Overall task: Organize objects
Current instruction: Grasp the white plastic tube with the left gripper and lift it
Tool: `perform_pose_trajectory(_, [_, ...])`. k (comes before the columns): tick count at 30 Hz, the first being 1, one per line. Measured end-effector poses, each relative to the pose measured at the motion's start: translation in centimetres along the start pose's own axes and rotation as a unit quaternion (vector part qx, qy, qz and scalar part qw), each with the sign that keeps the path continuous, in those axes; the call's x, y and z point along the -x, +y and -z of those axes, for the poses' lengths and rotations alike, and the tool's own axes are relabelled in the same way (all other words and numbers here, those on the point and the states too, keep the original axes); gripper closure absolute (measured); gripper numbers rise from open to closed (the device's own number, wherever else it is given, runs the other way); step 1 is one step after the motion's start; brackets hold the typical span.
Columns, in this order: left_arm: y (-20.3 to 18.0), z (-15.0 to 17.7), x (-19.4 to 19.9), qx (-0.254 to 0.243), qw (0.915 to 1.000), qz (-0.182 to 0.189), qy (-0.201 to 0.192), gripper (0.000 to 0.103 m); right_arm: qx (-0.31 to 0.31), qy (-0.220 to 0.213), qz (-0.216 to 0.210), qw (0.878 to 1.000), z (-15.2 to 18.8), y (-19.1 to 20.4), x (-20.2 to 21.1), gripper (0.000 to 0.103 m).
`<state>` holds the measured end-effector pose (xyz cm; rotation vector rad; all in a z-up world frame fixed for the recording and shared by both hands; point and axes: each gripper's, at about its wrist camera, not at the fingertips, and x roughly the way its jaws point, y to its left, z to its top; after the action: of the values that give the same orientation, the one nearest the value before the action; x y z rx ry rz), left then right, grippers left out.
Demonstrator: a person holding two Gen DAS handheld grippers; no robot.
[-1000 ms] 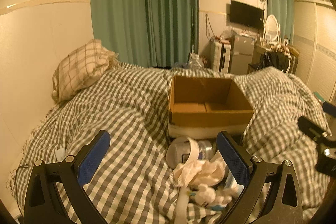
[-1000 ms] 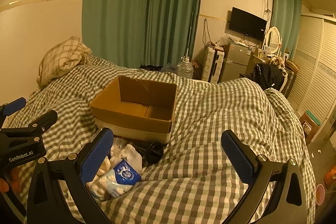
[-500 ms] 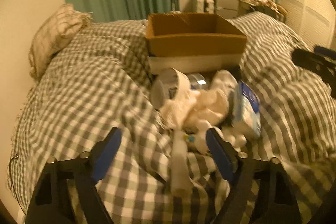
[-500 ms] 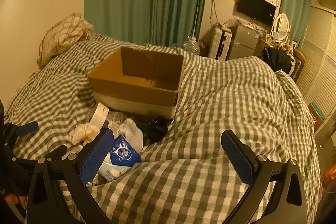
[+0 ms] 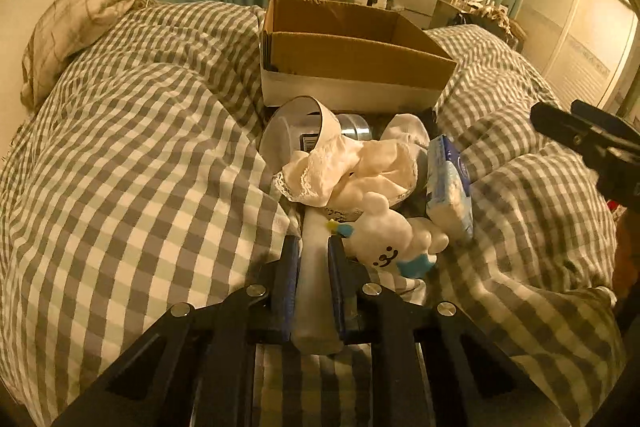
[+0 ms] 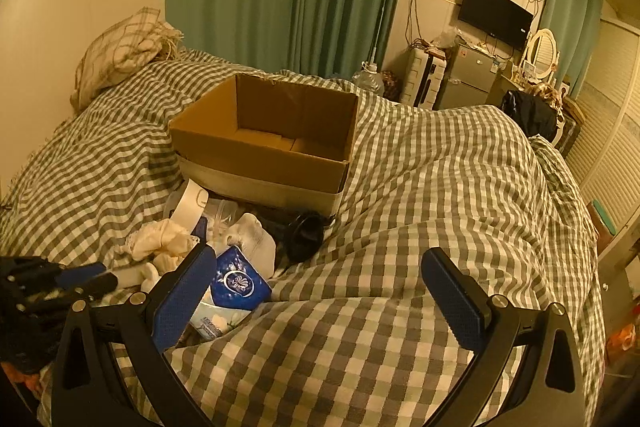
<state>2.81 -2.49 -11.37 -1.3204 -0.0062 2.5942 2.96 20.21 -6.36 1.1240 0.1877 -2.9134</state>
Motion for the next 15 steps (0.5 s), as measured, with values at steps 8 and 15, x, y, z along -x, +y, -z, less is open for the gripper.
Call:
perform_pose_trajectory(8, [0.9, -1.4, 2.6, -0.007, 0.9994, 0.003, -0.033, 0.089, 0.018, 0.012, -0.005, 1.000, -0.1, 0.9, -0.7, 0.000])
perform_pose_trajectory(15, [1.7, -2.3, 5.2, -0.004, 0.9983, 0.002, -0.058, 0.099, 0.048, 0.020, -0.014, 0.999, -0.1, 2.5, -1.5, 0.000])
